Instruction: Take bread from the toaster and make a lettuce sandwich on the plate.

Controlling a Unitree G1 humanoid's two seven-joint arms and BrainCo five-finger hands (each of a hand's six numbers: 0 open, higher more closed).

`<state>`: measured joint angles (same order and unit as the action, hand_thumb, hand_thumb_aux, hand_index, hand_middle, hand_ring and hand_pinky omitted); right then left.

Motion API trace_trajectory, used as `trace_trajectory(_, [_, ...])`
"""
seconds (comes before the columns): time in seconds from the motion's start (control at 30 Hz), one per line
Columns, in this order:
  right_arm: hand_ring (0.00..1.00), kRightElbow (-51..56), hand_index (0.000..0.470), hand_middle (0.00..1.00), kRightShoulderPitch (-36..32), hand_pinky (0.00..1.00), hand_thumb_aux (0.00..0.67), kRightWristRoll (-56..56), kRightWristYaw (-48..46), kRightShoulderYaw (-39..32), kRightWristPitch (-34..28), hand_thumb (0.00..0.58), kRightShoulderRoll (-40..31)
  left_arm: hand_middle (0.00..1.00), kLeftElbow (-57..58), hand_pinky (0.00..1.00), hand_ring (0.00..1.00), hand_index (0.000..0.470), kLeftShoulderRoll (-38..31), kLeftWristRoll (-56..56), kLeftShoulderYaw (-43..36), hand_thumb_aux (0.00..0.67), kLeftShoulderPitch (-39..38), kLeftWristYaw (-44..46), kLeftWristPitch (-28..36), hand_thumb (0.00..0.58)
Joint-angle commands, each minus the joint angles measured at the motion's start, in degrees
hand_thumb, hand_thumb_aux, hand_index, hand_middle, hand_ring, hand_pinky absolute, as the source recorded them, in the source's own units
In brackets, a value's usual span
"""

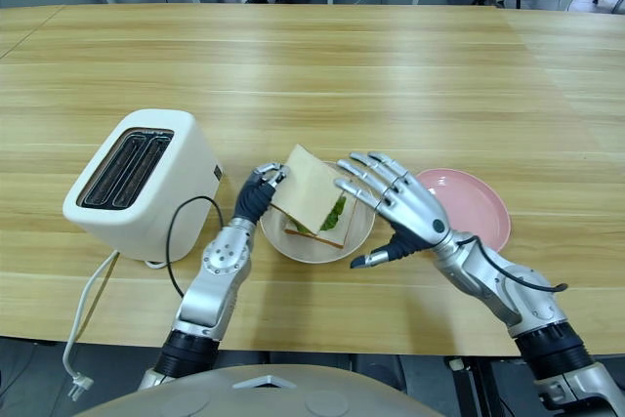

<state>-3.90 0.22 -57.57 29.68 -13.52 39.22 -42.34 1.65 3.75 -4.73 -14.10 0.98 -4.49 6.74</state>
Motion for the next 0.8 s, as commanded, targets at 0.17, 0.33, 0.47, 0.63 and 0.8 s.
trace_trajectory(0.17, [0.0,4.0,0.0,0.0,-1.2,0.0,0.0,0.2,-9.9,-5.7,1.0,0.0,0.9,1.0,11.8,1.0,1.0,0.46,6.6,2.2,-1.5,0.67,2.3,-2.5,-5.2,0.58])
trace_trajectory(0.33, [0.0,8.1,0.0,0.0,-4.0,0.0,0.0,-0.6,-13.6,-7.8,-1.3,0.0,3.2,1.0,15.3,1.0,1.0,0.46,5.9,1.1,-2.3,0.67,2.8,-3.7,-6.8,0.58])
trace_trajectory(0.47, [0.0,12.5,0.0,0.0,-6.6,0.0,0.0,-0.7,-17.9,-10.0,-3.8,0.0,5.0,1.0,17.2,1.0,1.0,0.46,5.0,-0.5,-2.6,0.67,3.8,-5.1,-8.2,0.58])
trace_trajectory(0.63, [0.0,17.8,0.0,0.0,-10.6,0.0,0.0,1.0,-23.9,-12.6,-6.1,0.0,7.4,1.0,19.7,1.0,1.0,0.46,4.5,-2.6,-3.3,0.67,5.3,-6.4,-9.6,0.58])
trace_trajectory(0.8, [0.0,22.6,0.0,0.0,-15.1,0.0,0.0,3.4,-31.1,-14.9,-6.3,0.0,8.7,1.0,20.0,1.0,1.0,0.46,3.7,-5.9,-4.9,0.67,7.0,-7.7,-9.5,0.58])
